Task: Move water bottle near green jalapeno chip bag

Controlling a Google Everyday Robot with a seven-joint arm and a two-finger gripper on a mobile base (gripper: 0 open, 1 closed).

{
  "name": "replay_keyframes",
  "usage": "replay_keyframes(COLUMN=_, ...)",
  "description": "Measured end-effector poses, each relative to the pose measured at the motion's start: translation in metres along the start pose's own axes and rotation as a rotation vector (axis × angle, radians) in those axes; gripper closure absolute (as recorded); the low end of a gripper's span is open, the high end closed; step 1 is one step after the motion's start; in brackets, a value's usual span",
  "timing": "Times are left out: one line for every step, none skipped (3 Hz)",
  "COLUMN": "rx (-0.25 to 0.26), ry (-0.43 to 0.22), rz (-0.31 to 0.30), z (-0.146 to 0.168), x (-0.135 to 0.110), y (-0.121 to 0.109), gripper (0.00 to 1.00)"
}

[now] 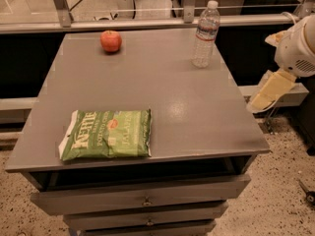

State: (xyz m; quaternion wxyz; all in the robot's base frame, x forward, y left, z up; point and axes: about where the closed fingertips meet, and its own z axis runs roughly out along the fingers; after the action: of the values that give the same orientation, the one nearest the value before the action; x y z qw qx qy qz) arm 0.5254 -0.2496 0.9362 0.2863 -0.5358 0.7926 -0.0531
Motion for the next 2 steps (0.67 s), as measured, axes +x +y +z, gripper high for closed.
replay_keyframes(rx=0.096, ry=-0.147, rz=0.048, z=0.032, x=-0.015, y=-0.055, gripper=0.0)
replay_keyframes(rx=0.137, ry=-0.311, rz=0.095, z=0.06, x=-0.043, y=-0.099, gripper=0.0)
